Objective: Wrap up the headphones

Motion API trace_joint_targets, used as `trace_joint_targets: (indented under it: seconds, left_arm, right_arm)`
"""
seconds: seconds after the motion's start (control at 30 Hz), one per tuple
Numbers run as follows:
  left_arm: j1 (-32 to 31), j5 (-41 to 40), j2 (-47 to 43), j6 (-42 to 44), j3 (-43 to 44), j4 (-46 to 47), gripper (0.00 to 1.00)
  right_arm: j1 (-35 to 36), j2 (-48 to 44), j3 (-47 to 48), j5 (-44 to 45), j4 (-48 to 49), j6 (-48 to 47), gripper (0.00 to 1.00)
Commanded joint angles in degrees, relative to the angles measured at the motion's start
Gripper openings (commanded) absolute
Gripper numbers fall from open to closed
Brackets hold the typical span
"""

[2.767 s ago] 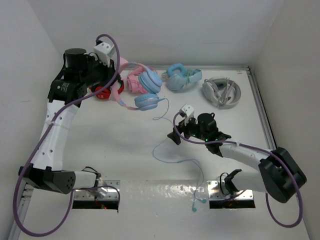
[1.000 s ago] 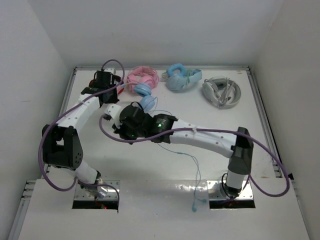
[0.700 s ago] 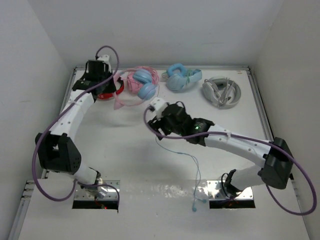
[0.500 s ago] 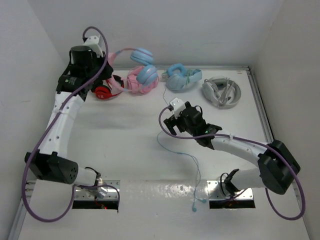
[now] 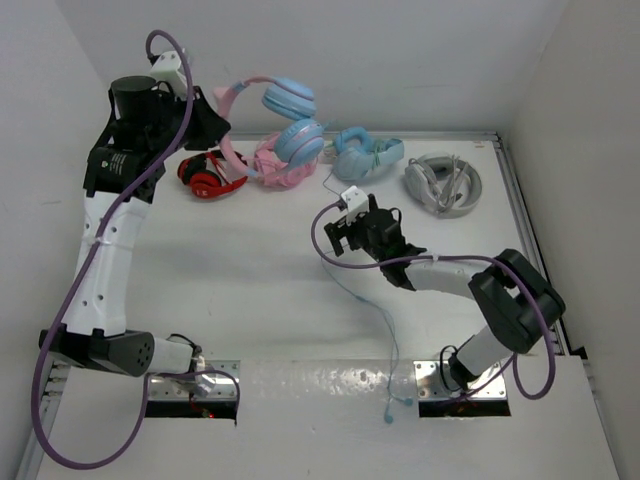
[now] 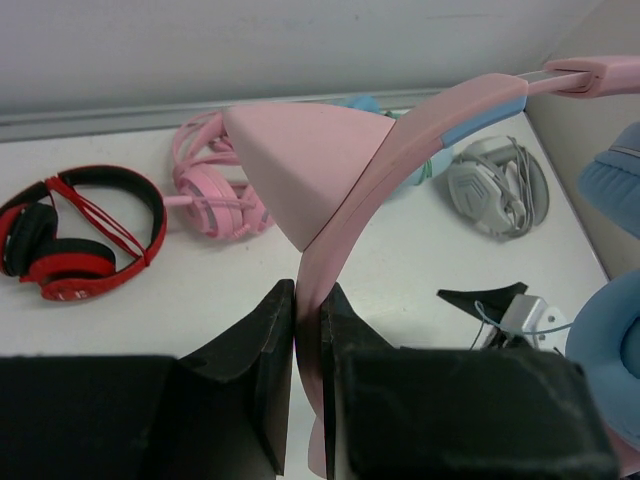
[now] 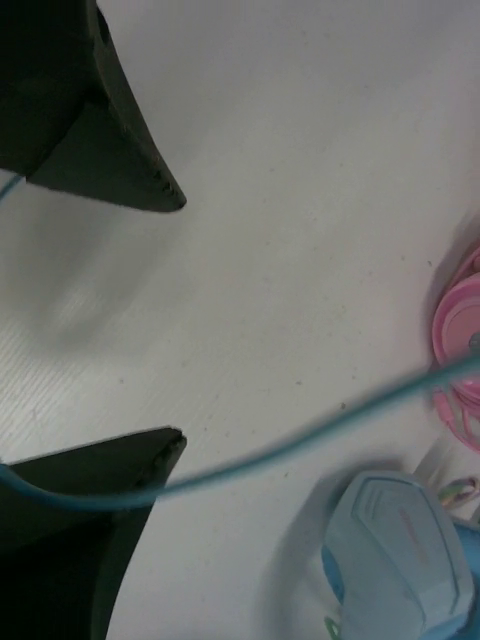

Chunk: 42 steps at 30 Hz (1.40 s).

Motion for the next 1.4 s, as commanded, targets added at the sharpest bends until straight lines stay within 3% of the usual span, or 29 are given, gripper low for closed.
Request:
trace_joint_targets:
  seconds: [0.0,0.1,0.13,0.17,0.27,0.4,0.57,0.7,0.9,1.1,1.27,1.37]
  left_arm:
    - [0.3,2.6,-1.0,-3.4,3.2,2.5,0.00]
    - [0.3,3.0,-1.0,-4.5,3.2,2.2,0.00]
    - [0.4,3.0,-1.0,-4.8,3.0,2.2,0.00]
    - [0.6,3.5,-0.6,-5.3,2.8,2.2,0.00]
    - [1.8,5.0,0.2,-7.3,1.4,3.0,0.00]
    - [2.7,6.2,2.9,-10.8,-2.6,5.8,0.00]
    - [3.0,4.5,7.5,-10.9,-5.7,8.1,0.00]
    - [2.9,0.0,9.2,-7.0,-10.2,10.4,0.00]
    - [-0.4,-9.2,9.9,1.4,-17.7,13.9,0.00]
    - [-7.7,-13.8,9.0,9.3,-21.8,14.6,0.00]
    - [-9.8,-18.1,6.0,18.0,-25.7,18.1,0.00]
    - [-11.7,-25.1,3.3,24.8,-29.4,21.7,0.00]
  right_arm:
    - [0.1,2.3,2.2,-1.5,9.7,6.9,0.81]
    - [0.1,5.3,3.4,3.3,10.6,9.7,0.51]
    - [0.1,6.0,4.1,3.7,10.5,11.2,0.14]
    - [0.1,6.8,4.5,3.7,9.4,12.0,0.01]
    - [1.3,7.9,7.4,2.4,2.8,13.9,0.00]
    - [11.9,9.6,12.3,6.2,-6.6,8.3,0.00]
    - [24.6,16.2,27.4,4.9,-25.0,4.2,0.00]
    - [29.6,18.4,42.0,3.0,-38.5,-0.1,0.00]
    - [30.4,12.7,48.0,-4.2,-46.7,1.8,0.00]
    - [27.9,9.3,53.8,-1.7,-53.6,1.2,0.00]
    - [18.9,6.7,60.1,-2.8,-61.8,3.0,0.00]
    - [15.0,7.0,66.0,-0.7,-72.2,1.7,0.00]
